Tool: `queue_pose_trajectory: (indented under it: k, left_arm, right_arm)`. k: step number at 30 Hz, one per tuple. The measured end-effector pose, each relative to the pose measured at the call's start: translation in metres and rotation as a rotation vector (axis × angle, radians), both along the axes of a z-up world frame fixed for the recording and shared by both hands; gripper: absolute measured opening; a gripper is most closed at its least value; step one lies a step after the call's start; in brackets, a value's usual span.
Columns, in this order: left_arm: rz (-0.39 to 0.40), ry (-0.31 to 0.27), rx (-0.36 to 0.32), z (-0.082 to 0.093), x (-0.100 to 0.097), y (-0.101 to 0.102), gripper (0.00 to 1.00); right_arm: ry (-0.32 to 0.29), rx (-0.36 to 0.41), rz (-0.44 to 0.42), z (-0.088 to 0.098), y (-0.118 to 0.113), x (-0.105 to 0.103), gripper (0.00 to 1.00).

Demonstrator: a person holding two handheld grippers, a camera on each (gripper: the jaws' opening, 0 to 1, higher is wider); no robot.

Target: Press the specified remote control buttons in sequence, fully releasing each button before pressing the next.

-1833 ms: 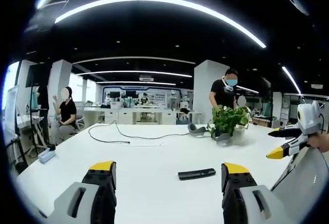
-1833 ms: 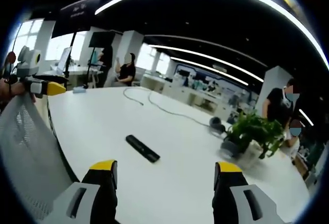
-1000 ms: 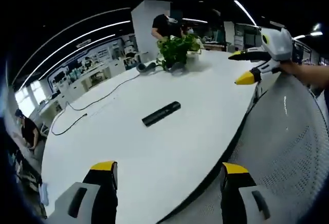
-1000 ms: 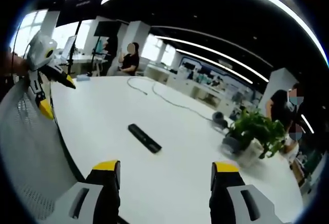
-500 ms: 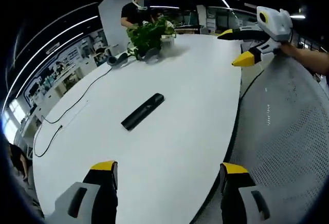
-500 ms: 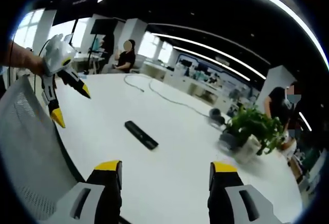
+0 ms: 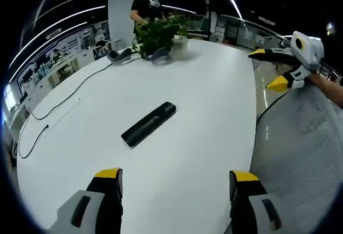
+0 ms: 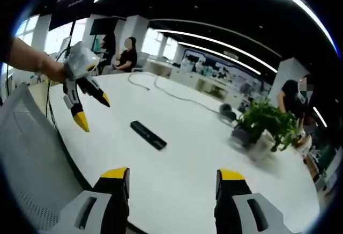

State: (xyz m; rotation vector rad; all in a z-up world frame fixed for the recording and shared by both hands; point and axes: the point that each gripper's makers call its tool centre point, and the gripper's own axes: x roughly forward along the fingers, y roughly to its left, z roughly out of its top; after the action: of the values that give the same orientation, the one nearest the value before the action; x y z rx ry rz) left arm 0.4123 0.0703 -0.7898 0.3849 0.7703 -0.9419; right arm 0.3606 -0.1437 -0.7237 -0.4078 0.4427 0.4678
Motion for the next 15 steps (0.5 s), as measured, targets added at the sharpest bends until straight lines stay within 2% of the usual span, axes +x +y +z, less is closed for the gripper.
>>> queue_pose_trajectory:
  k: [7, 15]
  left_arm:
    - [-0.078, -0.026, 0.067, -0.004, 0.03, -0.006, 0.85]
    - [-0.157, -0.03, 0.128, -0.015, 0.053, -0.013, 0.85]
  right_arm:
    - [0.025, 0.005, -0.011, -0.004, -0.002, -0.001, 0.57]
    - [0.028, -0.001, -0.043, -0.005, -0.008, 0.001, 0.57]
